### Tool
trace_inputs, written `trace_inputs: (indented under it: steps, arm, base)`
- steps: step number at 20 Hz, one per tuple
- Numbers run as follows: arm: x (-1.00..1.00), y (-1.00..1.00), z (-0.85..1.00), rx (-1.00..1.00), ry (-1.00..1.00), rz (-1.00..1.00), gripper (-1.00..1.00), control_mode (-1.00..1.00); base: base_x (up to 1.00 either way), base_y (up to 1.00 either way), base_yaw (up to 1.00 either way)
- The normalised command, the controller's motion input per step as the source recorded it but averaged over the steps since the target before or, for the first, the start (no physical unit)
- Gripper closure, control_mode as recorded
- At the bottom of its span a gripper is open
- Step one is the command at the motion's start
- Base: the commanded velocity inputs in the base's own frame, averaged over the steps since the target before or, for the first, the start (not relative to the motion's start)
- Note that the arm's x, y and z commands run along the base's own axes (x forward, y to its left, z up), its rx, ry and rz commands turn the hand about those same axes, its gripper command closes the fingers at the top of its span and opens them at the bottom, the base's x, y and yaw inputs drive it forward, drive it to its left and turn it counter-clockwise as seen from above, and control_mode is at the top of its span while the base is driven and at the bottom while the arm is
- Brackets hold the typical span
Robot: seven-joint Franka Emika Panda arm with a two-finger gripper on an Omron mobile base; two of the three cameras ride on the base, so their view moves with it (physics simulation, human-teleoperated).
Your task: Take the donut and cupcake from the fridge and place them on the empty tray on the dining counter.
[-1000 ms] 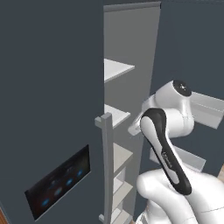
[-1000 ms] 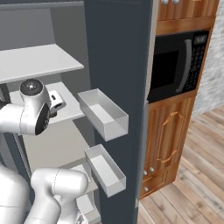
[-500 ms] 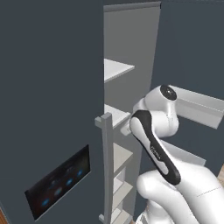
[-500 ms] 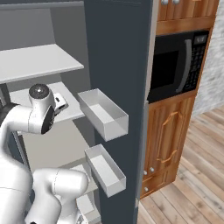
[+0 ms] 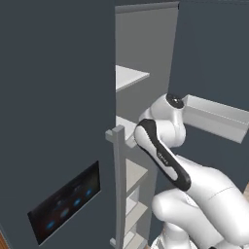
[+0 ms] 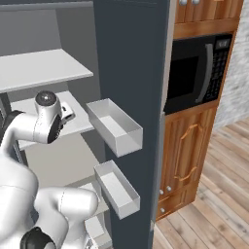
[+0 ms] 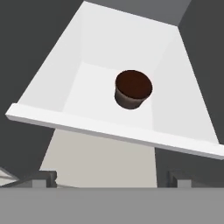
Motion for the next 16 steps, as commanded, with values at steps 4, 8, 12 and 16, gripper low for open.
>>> trace_inputs:
  steps: [4, 8, 12, 16]
  arm:
    - [0.17, 0.29, -0.07, 0.00, 0.03, 0.00, -1.00, -1.00]
    - [0.14, 0.19, -0.26, 0.00, 0.00, 0.02, -1.00, -1.00]
    - [0.25, 0.00, -0.26, 0.00, 0.00, 0.07, -1.00, -1.00]
    - [0.35, 0.00, -0.12, 0.02, 0.00, 0.07, -1.00, -1.00]
  base:
    - [0.00, 0.00, 0.00]
    - [0.00, 0.00, 0.00]
    - [0.00, 0.00, 0.00]
    - [0.00, 0.00, 0.00]
